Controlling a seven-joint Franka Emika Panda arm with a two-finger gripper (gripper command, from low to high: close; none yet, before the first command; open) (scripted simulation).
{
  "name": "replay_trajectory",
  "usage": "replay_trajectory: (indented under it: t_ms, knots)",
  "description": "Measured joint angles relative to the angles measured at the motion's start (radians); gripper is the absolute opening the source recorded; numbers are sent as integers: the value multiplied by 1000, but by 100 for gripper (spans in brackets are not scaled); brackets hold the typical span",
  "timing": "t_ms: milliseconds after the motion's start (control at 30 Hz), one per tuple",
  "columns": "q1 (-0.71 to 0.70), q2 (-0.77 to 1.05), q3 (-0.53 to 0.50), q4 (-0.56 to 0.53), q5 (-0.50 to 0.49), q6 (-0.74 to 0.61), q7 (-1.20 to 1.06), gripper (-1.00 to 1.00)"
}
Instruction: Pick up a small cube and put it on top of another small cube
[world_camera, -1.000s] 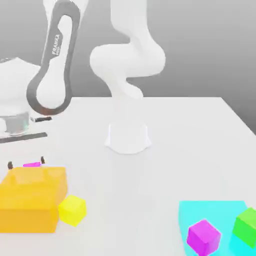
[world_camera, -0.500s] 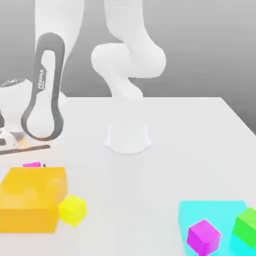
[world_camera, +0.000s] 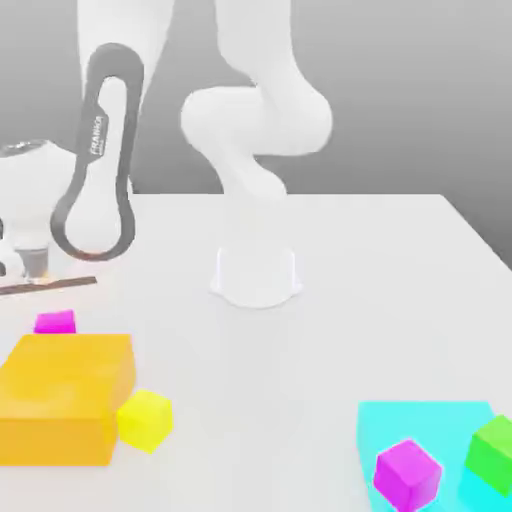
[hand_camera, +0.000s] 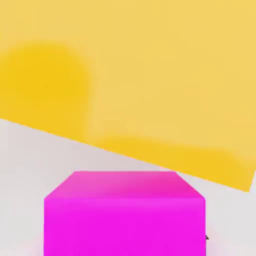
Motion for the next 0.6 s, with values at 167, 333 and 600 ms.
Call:
replay_trajectory:
  t_ms: [167,333,600]
  knots:
    - [45,-93,-107,-15,-175,-61,119,-100]
    - [2,-67,-51,11,35,-276,19,-100]
    - [-7,-52,-15,40,107,-676,72,-100]
